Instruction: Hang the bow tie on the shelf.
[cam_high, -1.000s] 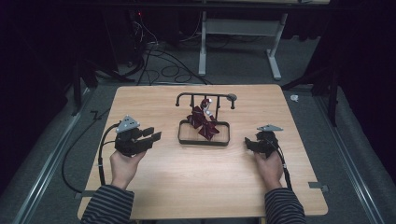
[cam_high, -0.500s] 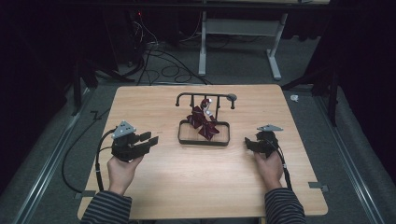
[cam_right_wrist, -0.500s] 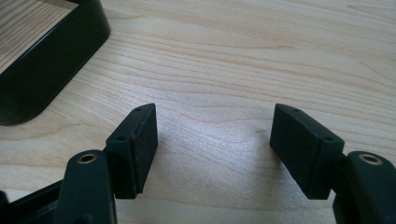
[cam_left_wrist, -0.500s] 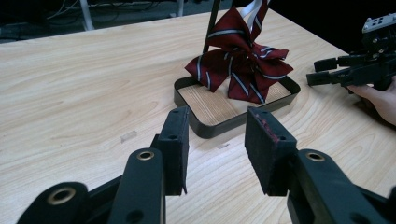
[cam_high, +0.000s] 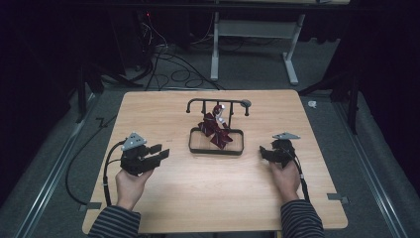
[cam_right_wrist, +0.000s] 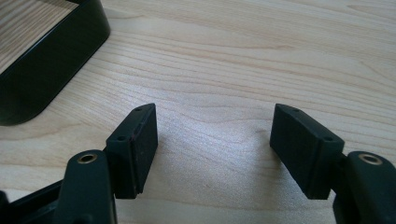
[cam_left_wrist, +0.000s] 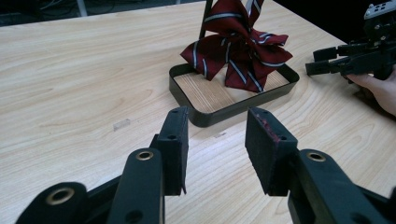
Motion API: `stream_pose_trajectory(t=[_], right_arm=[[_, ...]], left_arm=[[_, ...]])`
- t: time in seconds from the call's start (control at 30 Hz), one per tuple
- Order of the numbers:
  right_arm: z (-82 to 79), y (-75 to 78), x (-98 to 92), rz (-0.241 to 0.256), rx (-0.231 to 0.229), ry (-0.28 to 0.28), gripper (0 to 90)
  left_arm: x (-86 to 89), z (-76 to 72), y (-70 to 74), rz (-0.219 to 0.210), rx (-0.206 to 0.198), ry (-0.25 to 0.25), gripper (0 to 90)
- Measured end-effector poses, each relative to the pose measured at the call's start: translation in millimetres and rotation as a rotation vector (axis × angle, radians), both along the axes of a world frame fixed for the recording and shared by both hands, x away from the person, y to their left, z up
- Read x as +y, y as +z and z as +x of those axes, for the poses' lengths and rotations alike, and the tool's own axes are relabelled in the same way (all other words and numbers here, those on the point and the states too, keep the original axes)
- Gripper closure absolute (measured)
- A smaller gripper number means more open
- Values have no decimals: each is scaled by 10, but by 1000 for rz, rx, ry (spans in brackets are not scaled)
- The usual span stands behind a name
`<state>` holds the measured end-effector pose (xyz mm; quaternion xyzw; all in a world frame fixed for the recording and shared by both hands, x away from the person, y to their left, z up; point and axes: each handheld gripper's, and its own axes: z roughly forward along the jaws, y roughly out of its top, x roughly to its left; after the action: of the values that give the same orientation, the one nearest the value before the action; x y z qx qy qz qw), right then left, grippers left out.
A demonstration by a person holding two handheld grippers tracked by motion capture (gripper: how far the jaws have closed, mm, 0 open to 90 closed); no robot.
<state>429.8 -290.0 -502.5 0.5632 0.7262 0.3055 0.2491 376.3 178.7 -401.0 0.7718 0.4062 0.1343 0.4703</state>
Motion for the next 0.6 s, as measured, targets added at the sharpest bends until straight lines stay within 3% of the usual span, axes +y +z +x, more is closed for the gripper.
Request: stream_pose_trajectory(t=[0.6], right_arm=[[0, 0, 0, 0, 0, 1, 335]], left_arm=[[-38, 9, -150, 20, 52, -20, 597]])
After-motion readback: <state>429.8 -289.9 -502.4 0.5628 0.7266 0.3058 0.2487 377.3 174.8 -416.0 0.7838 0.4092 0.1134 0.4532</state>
